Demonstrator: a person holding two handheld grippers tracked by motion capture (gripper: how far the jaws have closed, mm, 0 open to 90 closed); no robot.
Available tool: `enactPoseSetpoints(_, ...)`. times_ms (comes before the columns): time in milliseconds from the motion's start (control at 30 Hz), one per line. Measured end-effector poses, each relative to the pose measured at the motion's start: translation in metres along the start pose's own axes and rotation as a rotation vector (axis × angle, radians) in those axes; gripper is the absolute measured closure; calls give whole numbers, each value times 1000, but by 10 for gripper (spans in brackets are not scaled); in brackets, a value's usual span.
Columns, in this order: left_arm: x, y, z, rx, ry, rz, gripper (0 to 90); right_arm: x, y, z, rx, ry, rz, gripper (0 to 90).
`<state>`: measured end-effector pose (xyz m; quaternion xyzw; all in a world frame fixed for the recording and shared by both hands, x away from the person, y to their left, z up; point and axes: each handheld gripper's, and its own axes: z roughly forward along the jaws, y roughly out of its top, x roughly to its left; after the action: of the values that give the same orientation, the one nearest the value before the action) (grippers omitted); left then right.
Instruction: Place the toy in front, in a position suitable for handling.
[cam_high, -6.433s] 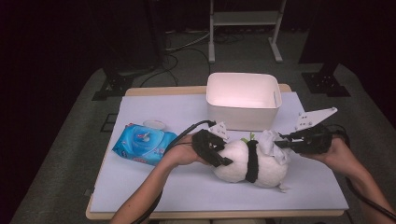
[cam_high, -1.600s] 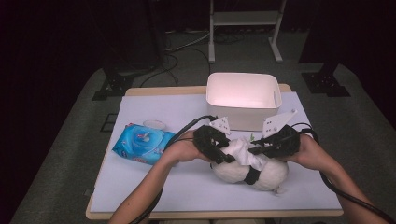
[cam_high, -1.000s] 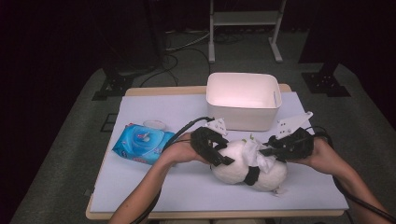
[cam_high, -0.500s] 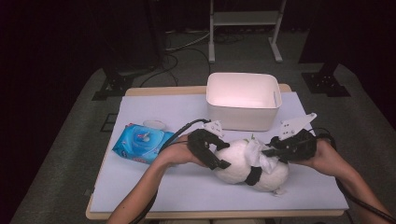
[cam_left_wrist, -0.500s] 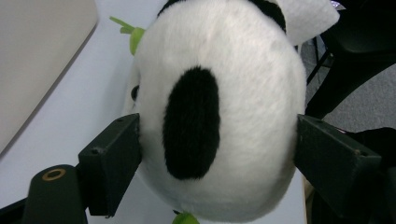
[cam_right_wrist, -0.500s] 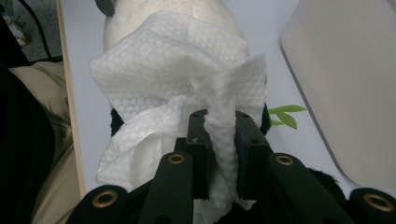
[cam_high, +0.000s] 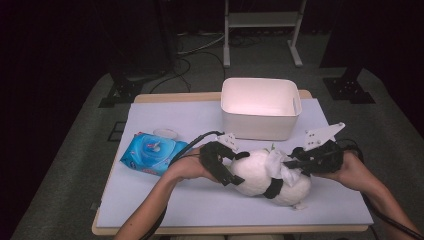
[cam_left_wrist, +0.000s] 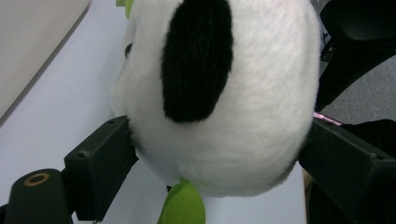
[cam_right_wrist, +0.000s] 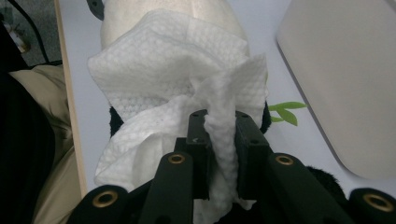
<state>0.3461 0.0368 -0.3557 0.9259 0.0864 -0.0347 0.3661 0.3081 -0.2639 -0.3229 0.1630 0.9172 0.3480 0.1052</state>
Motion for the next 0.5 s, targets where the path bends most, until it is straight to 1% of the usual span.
enactPoseSetpoints(67, 1, 0, 1, 3, -6, -4, 115, 0, -2, -1, 0, -5, 5, 777)
enactPoseSetpoints(133, 2, -1, 3, 6, -20, -13, 127, 0, -2, -1, -3, -6, 4, 777)
enactPoseSetpoints(167, 2, -1, 4, -4, -20, -7, 155, 0, -2, -1, -4, -3, 6, 777)
enactPoseSetpoints(233, 4, -2, 2, -32, -15, -21, 263, 0, 1, 0, -9, -12, 3, 777)
enactPoseSetpoints(267, 4, -2, 2, -32, -15, -21, 283, 0, 1, 0, -9, -12, 3, 777)
enactPoseSetpoints(300, 4, -2, 0, -35, -15, -27, 283, 0, 2, 0, -13, -15, 3, 777)
enactPoseSetpoints(367, 5, 0, -3, -31, -15, -38, 319, 0, 6, 1, -14, -21, -4, 778)
enactPoseSetpoints(400, 5, 1, -4, -33, -12, -36, 321, 0, 7, 0, -20, -25, -8, 778)
enactPoseSetpoints(433, 4, 6, -8, -52, -6, -28, 327, 0, 12, 1, -30, -18, -10, 778)
enactPoseSetpoints(467, 4, 9, -10, -56, 1, -16, 327, 1, 14, 1, -27, -21, -22, 778)
enactPoseSetpoints(500, 3, 11, -12, -65, 4, -9, 330, 1, 16, 2, -34, -12, -22, 778)
